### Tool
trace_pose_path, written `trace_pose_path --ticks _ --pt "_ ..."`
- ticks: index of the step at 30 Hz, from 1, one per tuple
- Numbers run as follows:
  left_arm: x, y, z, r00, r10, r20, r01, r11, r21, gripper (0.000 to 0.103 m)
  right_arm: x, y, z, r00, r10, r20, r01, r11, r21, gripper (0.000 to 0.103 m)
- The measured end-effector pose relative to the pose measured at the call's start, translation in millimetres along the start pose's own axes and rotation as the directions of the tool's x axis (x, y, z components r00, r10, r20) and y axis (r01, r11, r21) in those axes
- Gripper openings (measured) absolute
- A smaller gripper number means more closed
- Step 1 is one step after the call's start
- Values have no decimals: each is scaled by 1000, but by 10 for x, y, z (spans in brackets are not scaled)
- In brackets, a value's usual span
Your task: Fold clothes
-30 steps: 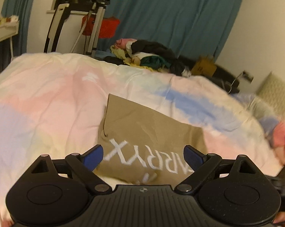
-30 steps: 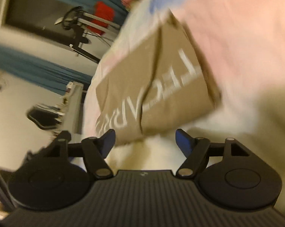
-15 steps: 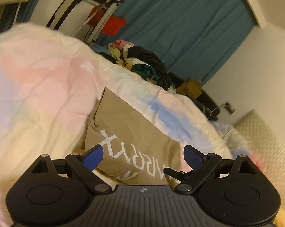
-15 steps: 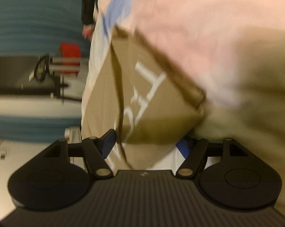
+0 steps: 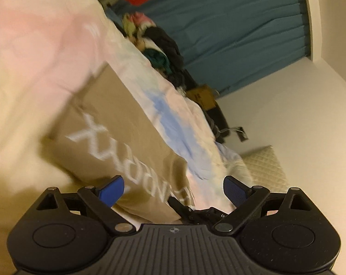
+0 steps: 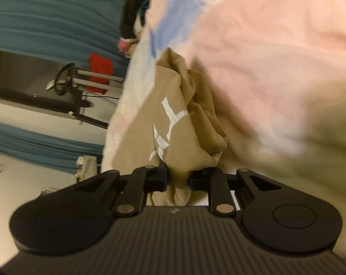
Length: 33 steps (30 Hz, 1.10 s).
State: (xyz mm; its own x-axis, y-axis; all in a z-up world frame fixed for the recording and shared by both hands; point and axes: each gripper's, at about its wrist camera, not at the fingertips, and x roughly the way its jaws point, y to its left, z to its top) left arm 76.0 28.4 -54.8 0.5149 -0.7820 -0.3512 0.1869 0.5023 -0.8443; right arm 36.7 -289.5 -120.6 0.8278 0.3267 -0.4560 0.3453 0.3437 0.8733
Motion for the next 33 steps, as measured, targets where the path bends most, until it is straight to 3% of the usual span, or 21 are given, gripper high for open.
trace_pose_path --ticks 2,6,9,12,14,17,24,28,33 --pt "162 -17 2 998 -41 -46 40 999 -17 94 -62 107 37 1000 22 4 -22 1000 -13 18" --pt "330 30 30 996 -76 -56 73 996 -60 94 -224 261 75 999 48 4 -48 996 -79 17" --pt "360 208 88 991 -135 -23 128 975 -182 94 -304 363 37 999 51 -3 -51 989 -139 17" --pt "268 376 97 981 -187 46 192 937 -290 94 -340 408 19 999 34 -7 -34 984 -173 17" --pt "162 453 97 978 -186 93 207 924 -323 94 -349 401 28 1000 16 -5 -17 986 -168 17" --pt "81 492 79 981 -171 94 193 926 -324 97 -338 381 37 1000 3 -7 -4 992 -130 17" --pt "346 358 60 967 -248 -57 228 944 -238 102 -310 574 -1 1000 1 8 0 988 -153 17" --pt "563 417 98 962 -272 -28 255 929 -268 103 -361 609 -86 1000 27 2 -26 984 -176 17" --pt "644 659 206 961 -271 54 270 878 -396 101 -426 406 -101 1000 29 2 -28 995 -97 17"
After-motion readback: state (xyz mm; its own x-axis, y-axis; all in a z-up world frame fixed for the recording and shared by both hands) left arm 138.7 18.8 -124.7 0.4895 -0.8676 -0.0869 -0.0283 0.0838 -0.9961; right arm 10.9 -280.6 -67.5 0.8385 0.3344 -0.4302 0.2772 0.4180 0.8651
